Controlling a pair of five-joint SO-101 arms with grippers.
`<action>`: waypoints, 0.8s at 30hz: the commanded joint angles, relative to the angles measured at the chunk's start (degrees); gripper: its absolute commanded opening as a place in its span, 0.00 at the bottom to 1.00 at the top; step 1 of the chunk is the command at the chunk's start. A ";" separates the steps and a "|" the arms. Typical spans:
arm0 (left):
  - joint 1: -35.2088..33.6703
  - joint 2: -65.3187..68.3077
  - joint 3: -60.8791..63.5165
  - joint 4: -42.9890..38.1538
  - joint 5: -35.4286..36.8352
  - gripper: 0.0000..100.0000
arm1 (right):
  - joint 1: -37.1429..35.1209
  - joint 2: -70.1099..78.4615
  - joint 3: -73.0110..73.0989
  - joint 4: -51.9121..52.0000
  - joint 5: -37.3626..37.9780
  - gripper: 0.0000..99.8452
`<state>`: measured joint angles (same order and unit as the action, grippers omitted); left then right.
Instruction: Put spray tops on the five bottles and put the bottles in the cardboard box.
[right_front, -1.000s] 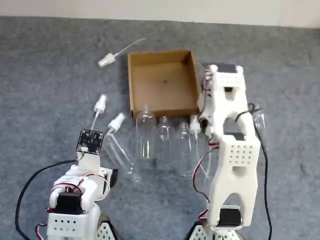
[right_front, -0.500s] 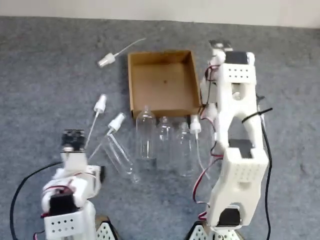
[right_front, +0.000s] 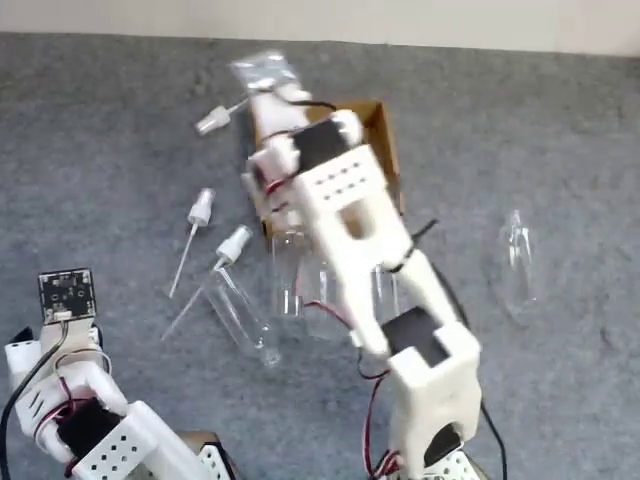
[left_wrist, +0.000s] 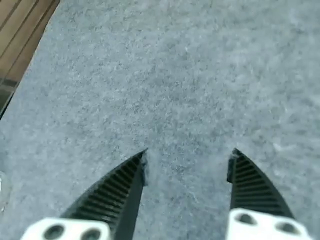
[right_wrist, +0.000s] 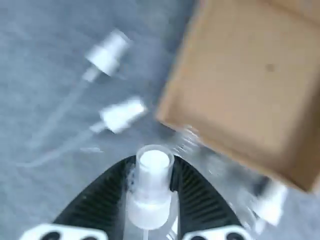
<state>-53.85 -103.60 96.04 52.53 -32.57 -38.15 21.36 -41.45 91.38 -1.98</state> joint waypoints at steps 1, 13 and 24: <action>-0.75 -0.04 1.10 1.05 -1.05 0.23 | -1.98 3.47 -11.47 -2.15 -3.43 0.00; -0.66 -0.04 1.10 2.20 -1.05 0.23 | -4.88 21.49 -28.79 -6.81 -4.04 0.15; -0.57 -0.04 1.10 2.37 -1.05 0.23 | -2.42 18.51 -33.19 10.15 0.35 0.22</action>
<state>-53.76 -103.60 96.04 54.64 -33.27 -42.29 44.13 -70.11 95.96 -4.70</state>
